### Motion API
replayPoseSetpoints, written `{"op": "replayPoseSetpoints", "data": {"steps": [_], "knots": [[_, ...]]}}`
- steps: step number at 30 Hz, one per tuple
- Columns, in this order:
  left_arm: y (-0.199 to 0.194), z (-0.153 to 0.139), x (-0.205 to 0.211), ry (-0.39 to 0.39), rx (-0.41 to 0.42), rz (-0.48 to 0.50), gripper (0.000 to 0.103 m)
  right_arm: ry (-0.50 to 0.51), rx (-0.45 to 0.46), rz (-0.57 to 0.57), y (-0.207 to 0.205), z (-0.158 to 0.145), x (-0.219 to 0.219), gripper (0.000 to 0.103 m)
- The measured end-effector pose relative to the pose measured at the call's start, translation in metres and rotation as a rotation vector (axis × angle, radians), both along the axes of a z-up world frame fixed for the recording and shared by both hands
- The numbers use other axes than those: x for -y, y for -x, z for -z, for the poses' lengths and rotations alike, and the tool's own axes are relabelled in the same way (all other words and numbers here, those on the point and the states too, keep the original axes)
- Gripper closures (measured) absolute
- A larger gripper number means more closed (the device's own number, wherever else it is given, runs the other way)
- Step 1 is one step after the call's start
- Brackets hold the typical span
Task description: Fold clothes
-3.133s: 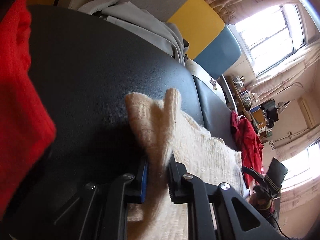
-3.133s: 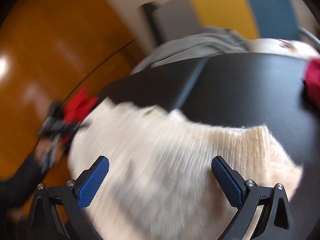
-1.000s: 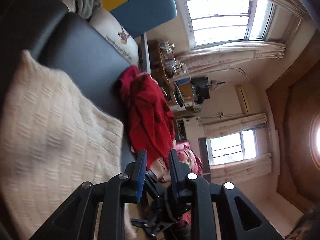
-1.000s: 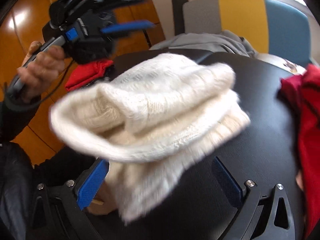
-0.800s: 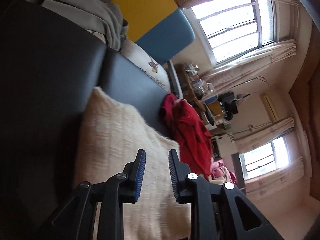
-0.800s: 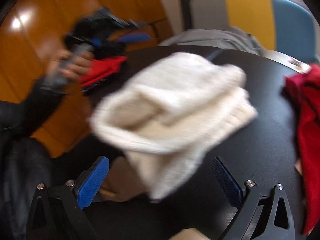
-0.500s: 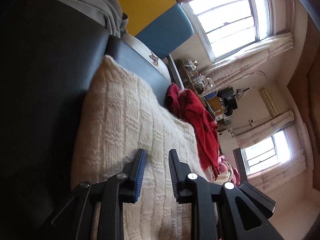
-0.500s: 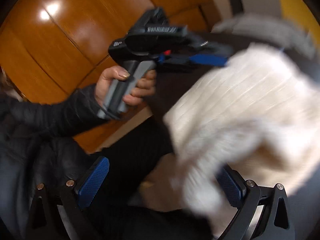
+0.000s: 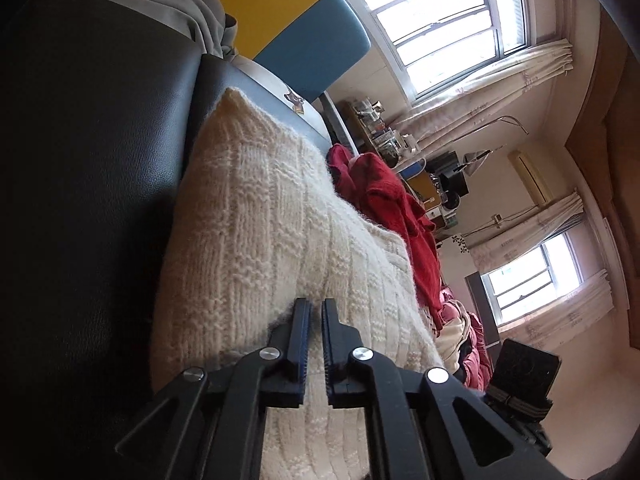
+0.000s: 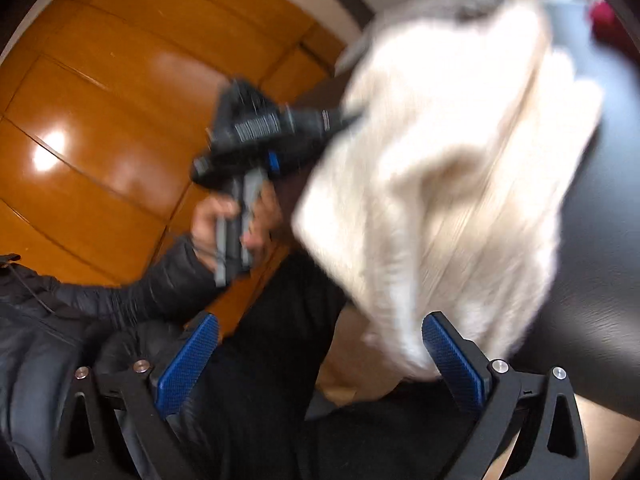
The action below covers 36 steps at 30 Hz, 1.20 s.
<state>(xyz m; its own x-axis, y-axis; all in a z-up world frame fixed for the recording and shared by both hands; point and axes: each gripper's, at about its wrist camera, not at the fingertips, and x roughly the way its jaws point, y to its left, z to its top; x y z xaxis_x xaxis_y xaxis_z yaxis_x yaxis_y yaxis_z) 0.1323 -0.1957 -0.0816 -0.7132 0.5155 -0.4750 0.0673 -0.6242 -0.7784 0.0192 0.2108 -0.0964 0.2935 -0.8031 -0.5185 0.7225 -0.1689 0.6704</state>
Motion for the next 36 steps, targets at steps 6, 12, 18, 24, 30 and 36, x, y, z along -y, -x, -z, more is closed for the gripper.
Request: {"op": "replayPoseSetpoints", "data": {"steps": [6, 12, 18, 24, 30, 36], "knots": [[-0.014, -0.027, -0.022, 0.132, -0.057, 0.017, 0.085, -0.031, -0.145, 0.353, 0.047, -0.023, 0.004, 0.001], [-0.034, -0.030, -0.037, 0.219, -0.092, 0.084, 0.084, -0.084, -0.089, 0.438, 0.079, 0.007, 0.056, 0.032], [-0.051, -0.035, -0.052, 0.331, -0.138, 0.136, 0.081, -0.140, -0.139, 0.436, 0.079, 0.002, 0.080, 0.088], [-0.049, -0.027, -0.090, 0.439, -0.134, 0.267, 0.077, -0.194, -0.371, 0.490, 0.061, -0.024, 0.062, 0.088], [-0.038, -0.003, -0.109, 0.425, -0.033, 0.349, 0.077, 0.028, -0.023, 0.591, 0.100, 0.068, 0.003, 0.087], [-0.036, -0.039, -0.121, 0.384, -0.141, 0.366, 0.076, 0.127, 0.137, 0.559, 0.117, 0.072, -0.018, 0.074]]}}
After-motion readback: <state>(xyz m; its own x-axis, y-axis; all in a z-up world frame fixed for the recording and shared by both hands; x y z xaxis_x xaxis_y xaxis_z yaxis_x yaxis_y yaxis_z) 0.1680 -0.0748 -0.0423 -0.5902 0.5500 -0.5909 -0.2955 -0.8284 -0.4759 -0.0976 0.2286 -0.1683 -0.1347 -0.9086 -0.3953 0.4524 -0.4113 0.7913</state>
